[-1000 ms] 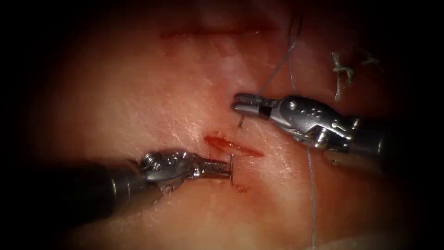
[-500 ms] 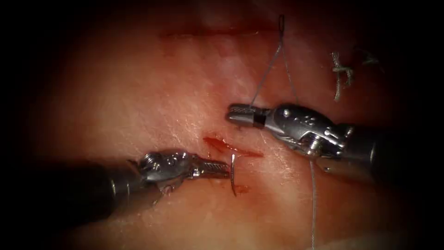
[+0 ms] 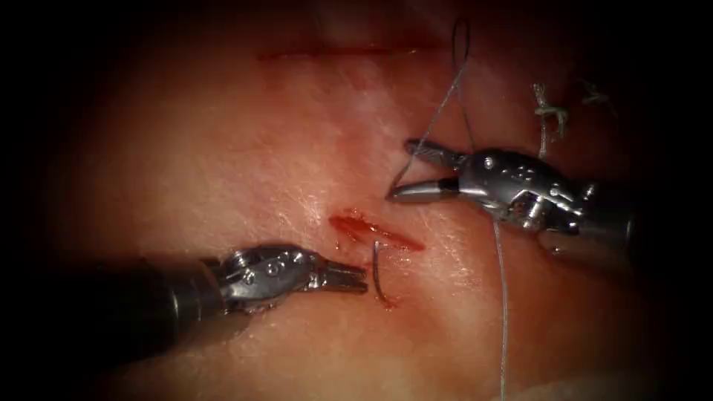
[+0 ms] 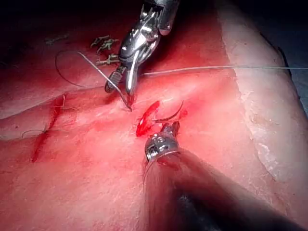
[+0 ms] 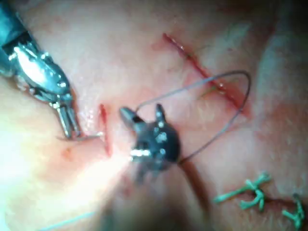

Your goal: Wound Closure

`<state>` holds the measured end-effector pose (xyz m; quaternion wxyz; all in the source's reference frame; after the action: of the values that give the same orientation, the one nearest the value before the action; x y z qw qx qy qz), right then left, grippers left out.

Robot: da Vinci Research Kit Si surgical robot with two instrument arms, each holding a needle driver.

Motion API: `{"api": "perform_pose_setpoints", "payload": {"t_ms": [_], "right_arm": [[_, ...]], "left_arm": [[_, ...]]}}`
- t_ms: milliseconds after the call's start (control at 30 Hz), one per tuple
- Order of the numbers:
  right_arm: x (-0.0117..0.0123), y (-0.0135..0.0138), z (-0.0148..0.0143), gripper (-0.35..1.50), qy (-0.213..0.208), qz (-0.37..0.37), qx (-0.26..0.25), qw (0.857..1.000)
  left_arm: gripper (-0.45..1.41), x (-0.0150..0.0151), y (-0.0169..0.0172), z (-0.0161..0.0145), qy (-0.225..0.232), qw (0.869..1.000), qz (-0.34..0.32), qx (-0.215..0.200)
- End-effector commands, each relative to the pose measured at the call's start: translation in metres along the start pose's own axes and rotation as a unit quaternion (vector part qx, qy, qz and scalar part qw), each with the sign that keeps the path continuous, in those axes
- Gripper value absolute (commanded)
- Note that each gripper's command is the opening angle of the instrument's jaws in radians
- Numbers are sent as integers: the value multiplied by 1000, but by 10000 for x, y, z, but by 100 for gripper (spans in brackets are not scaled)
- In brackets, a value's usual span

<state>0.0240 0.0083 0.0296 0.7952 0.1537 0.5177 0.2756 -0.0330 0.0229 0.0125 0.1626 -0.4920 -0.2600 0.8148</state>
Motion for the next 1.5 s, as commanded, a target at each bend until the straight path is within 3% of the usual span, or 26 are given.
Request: {"api": "perform_pose_setpoints", "payload": {"t_ms": [33, 200, 367, 600, 1033, 1200, 1267, 1333, 1500], "right_arm": [[-5, 15, -8, 118, 1, -1, -1, 1000], [-17, 27, -22, 118, 1, -4, -2, 1000], [-26, 25, -16, 116, 1, -9, -5, 1000], [-36, 20, -7, 111, 1, -17, 1, 1000], [-37, 14, 3, 106, 2, -14, -3, 1000], [-37, 14, 3, 101, 5, -11, -3, 1000], [-36, 15, 2, 99, 7, -8, -3, 1000], [-36, 15, 2, 96, 8, -5, -3, 1000], [-36, 15, -4, 84, 11, 2, 0, 1000]], "left_arm": [[24, -2, -1, 8, 0, 1000, 12, -10], [42, 7, 5, 7, 0, 998, 48, -29], [67, 22, 5, 10, 2, 998, 65, -20], [67, 37, 8, 11, 4, 997, 80, -9], [64, 17, -8, 40, -1, 996, 89, 0], [39, 18, -14, 36, -1, 996, 89, 7], [9, 18, -16, 36, -1, 996, 86, 10], [-45, 19, -14, 36, 0, 997, 73, 21], [-45, 33, 5, 31, 9, 1000, 1, 20]]}}
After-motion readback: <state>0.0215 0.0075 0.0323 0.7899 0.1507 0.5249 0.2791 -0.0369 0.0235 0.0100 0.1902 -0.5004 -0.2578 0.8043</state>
